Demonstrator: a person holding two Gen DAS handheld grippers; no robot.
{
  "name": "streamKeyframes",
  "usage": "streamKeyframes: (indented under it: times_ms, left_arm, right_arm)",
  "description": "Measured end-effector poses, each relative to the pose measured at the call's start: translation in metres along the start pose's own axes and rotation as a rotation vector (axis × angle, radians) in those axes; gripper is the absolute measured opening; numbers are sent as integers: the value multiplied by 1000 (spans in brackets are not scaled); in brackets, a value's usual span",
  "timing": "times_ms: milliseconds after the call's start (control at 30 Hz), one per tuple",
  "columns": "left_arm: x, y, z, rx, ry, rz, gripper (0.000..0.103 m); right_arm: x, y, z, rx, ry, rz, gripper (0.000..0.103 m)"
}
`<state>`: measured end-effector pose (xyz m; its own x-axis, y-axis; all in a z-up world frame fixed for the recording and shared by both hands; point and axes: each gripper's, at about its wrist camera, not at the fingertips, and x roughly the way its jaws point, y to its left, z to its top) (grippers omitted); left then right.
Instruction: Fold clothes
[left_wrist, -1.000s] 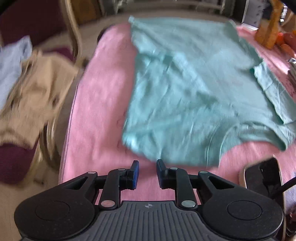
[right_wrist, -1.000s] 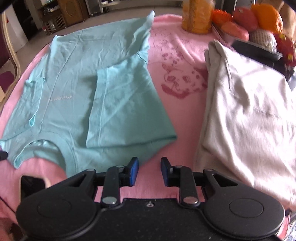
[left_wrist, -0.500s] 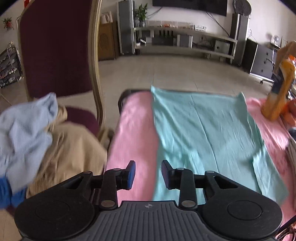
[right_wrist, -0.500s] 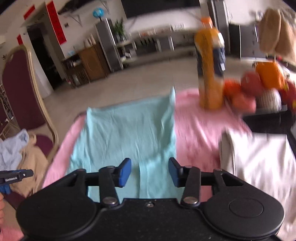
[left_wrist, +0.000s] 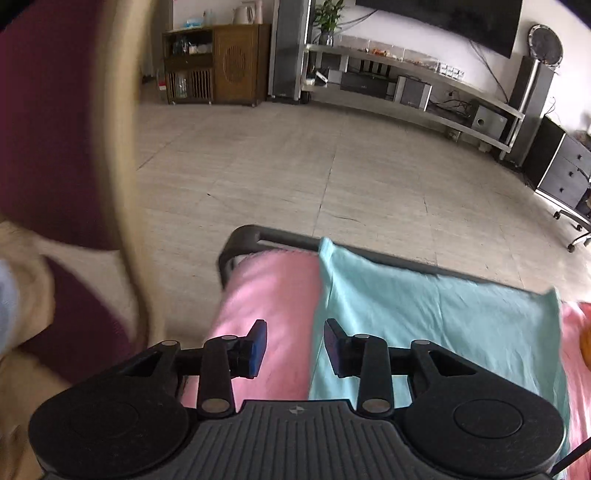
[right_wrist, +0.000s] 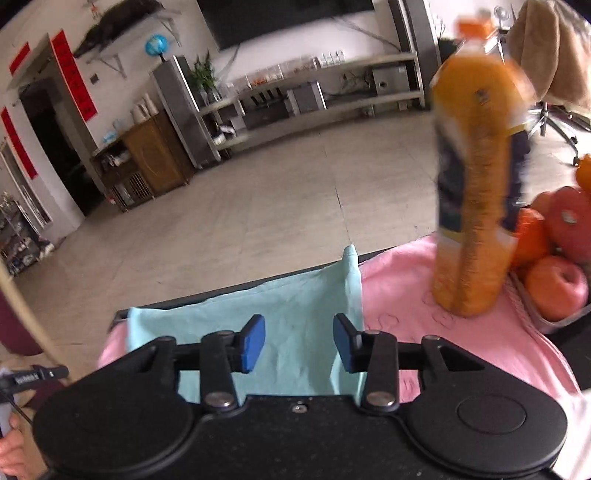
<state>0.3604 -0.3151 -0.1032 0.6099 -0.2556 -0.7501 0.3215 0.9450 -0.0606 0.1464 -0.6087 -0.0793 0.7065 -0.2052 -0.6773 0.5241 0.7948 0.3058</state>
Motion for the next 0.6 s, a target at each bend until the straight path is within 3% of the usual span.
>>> streamKeyframes:
  times_ms: [200,267,300,467,567,600]
  left_arm:
    - [70,-13,25,13,-2,-14,30]
    - [84,-15,29,18,-10,-35,30]
    - [90,-16,31,30,-10,-37,30]
    - [111,-22,38,57,-5,-43,28]
    - [116,-25,40,61,1,-56,16]
    - [117,-28,40,74,1,-58,7]
  right_arm:
    - [78,-15,8,27,-3,-39,41]
    - [91,-19,12,10,-19,-42,27]
    - [96,-21,15,3,-21,-42,25]
    - [112,-28,25,-2,-38,-55,27]
    - [119,-31,27,3,-33,-75,27]
    - [122,-32,27,9,-31,-79,27]
